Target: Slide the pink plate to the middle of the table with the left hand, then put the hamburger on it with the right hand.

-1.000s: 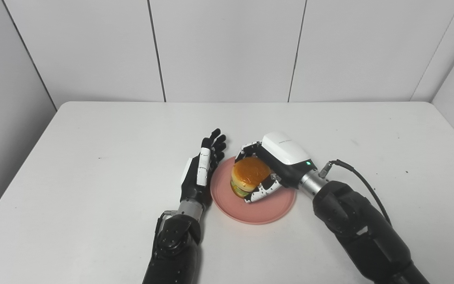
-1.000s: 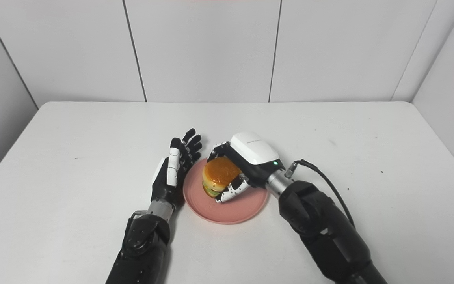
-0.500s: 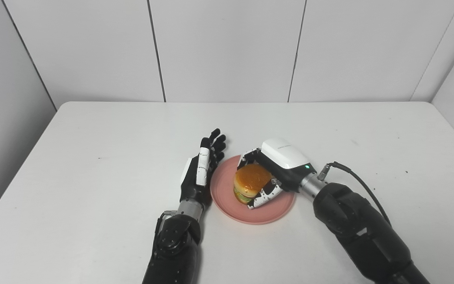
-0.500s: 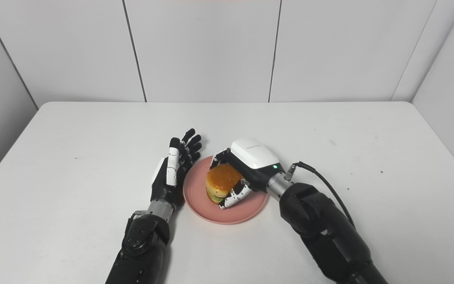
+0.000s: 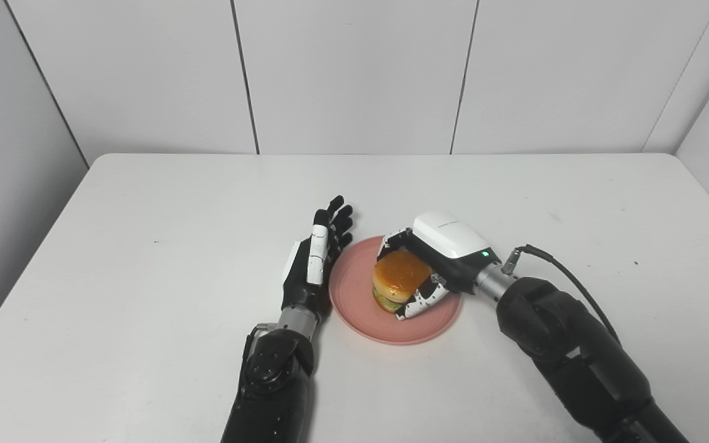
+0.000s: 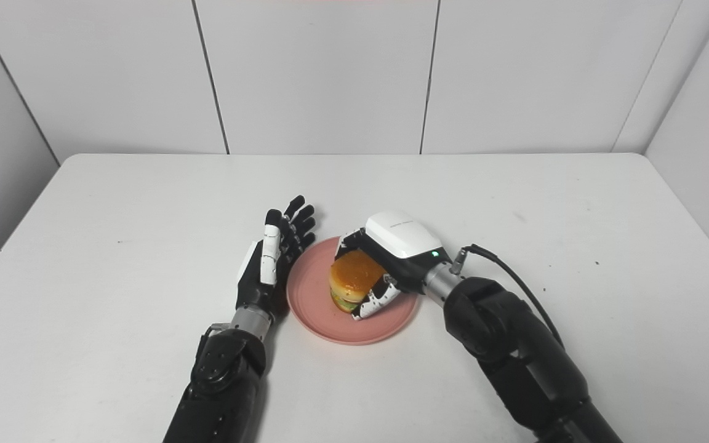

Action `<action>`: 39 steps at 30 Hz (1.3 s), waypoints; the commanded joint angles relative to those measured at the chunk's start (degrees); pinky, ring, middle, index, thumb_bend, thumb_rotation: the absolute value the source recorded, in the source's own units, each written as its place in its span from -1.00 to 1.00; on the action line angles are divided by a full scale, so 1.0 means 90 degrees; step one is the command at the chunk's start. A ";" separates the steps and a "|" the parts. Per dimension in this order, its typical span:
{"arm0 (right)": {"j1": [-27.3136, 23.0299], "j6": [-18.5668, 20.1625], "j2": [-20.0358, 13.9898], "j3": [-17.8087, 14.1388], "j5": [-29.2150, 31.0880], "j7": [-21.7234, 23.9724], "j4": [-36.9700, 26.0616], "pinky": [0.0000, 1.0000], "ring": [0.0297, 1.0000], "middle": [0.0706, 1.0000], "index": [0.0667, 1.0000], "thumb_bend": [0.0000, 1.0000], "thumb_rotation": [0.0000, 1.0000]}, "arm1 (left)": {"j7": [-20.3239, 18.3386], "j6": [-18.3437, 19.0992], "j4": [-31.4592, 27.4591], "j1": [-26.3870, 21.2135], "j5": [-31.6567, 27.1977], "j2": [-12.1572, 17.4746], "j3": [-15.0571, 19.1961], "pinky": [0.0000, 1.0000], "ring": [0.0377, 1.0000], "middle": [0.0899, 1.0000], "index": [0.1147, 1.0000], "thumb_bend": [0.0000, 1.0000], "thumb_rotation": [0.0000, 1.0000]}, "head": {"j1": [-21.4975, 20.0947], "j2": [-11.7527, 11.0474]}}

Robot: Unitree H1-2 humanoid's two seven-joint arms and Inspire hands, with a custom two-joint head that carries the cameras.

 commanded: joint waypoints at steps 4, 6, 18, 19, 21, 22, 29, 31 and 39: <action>-0.0275 -0.0244 -0.0063 -0.0009 -0.0028 -0.0066 -0.0330 0.29 0.54 0.62 0.52 0.31 -0.05 | -0.0272 0.0072 -0.0090 -0.0121 -0.0180 0.0060 -0.0045 1.00 1.00 1.00 0.98 0.62 1.00 | -0.0007 0.0011; -0.0263 -0.0196 -0.0077 0.0020 -0.0076 -0.0019 -0.0380 0.29 0.57 0.66 0.55 0.32 -0.01 | -0.0310 0.0053 -0.0065 -0.0136 -0.0185 0.0074 -0.0039 1.00 1.00 1.00 0.99 0.64 1.00 | -0.0020 0.0016; -0.0133 -0.0127 -0.0044 -0.0024 0.0015 0.0097 -0.0493 0.39 0.69 0.76 0.66 0.38 0.01 | -0.0347 0.0011 -0.0072 -0.0113 -0.0160 0.0066 -0.0016 1.00 1.00 1.00 0.96 0.61 1.00 | -0.0022 0.0030; -0.0127 -0.0142 -0.0046 -0.0023 0.0017 0.0086 -0.0493 0.40 0.69 0.76 0.66 0.38 0.00 | -0.0357 0.0005 -0.0060 -0.0120 -0.0154 0.0075 -0.0022 1.00 1.00 1.00 0.97 0.61 1.00 | -0.0022 0.0030; -0.0118 -0.0129 -0.0054 -0.0024 0.0035 0.0114 -0.0511 0.41 0.69 0.76 0.66 0.38 -0.01 | -0.0364 0.0013 -0.0058 -0.0123 -0.0145 0.0085 -0.0029 1.00 1.00 1.00 0.96 0.61 1.00 | -0.0034 0.0034; -0.0115 -0.0115 -0.0057 -0.0025 0.0043 0.0133 -0.0521 0.43 0.70 0.76 0.67 0.39 -0.03 | -0.0360 0.0024 -0.0065 -0.0121 -0.0142 0.0086 -0.0031 1.00 1.00 1.00 0.96 0.61 1.00 | -0.0034 0.0034; -0.0057 -0.0108 -0.0055 -0.0084 0.0117 0.0102 -0.0574 0.42 0.68 0.77 0.71 0.38 -0.04 | -0.0288 0.0078 -0.0138 -0.0079 -0.0174 0.0036 0.0015 1.00 0.99 0.97 0.93 0.62 1.00 | -0.0037 0.0034; 0.0001 -0.0135 -0.0022 -0.0176 0.0242 0.0024 -0.0569 0.40 0.67 0.78 0.76 0.37 0.00 | -0.0250 0.0086 -0.0168 -0.0062 -0.0136 0.0034 0.0015 1.00 0.99 0.96 0.92 0.61 1.00 | -0.0051 0.0035; 0.0466 -0.0220 0.0496 -0.1105 0.1264 -0.0836 -0.0642 0.39 0.76 0.91 0.93 0.34 0.26 | -0.0172 0.0051 -0.0270 -0.0008 -0.0093 0.0053 0.0033 0.98 0.96 0.93 0.90 0.60 1.00 | -0.0053 0.0030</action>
